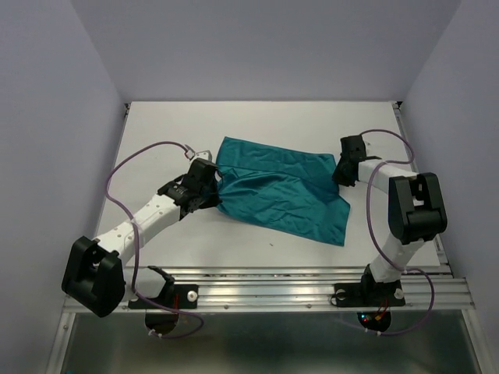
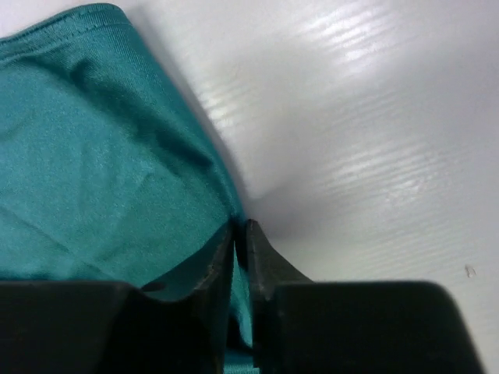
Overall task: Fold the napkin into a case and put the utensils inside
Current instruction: Flatten out the crumpled napkin at the center of the board.
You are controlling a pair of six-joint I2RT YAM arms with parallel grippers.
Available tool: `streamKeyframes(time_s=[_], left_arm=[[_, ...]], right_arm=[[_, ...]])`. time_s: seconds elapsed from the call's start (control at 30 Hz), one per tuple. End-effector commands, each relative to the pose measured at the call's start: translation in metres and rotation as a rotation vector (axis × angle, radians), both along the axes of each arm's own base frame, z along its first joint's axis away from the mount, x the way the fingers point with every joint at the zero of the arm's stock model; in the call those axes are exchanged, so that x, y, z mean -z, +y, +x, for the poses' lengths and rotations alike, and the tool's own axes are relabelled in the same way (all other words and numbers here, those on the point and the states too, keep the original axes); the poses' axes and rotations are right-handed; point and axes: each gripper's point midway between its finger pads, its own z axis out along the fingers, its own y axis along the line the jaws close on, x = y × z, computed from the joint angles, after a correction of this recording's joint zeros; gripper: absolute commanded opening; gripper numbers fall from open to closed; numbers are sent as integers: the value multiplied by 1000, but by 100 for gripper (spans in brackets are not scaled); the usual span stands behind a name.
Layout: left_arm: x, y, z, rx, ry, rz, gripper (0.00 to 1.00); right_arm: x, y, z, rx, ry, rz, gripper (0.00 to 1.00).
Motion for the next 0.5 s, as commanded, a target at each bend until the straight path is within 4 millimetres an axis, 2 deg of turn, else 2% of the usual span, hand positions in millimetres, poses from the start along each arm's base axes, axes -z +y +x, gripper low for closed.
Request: streamKeyframes(time_s=[0.0,0.03,0.13,0.17,0.2,0.23,0.27,0.3,0.33,0.37,0.43,0.47], left_arm=[[-25,-15,6,71,-61,-63,0],[-22,-17,6,82,-51,-67,0],[-23,-25,11,100,-66,-88,0],[-21,-27,16,102,-72,-88,0],[-22,-29,20,103,-75,-88,0],[-22,-32,24,105,-78,-88,0],[-23,-37,31,112,-82,-88,0],[-25,-39,36,118,-89,-88,0],[-28,-46,45,122,-98,-96,0],[-29,-48,49,131,-102,-93,0],[-32,-53,54,143,-104,-96,0],[-37,-57,61,144,-112,-99,0]], right_arm=[[-19,-14,40,24,-97,-44,10],[-21,-22,47,43,-107,-58,3],[-33,-31,80,58,-150,-76,1],[-36,-38,89,73,-163,-82,1],[-54,-44,109,88,-214,-80,1],[-48,-44,119,85,-211,-79,1],[-52,-48,128,86,-223,-85,2],[-70,-47,147,81,-272,-80,6],[-64,-46,153,65,-254,-82,26],[-67,-45,158,63,-255,-82,40],[-80,-45,165,63,-265,-81,67],[-91,-45,162,67,-280,-79,78]])
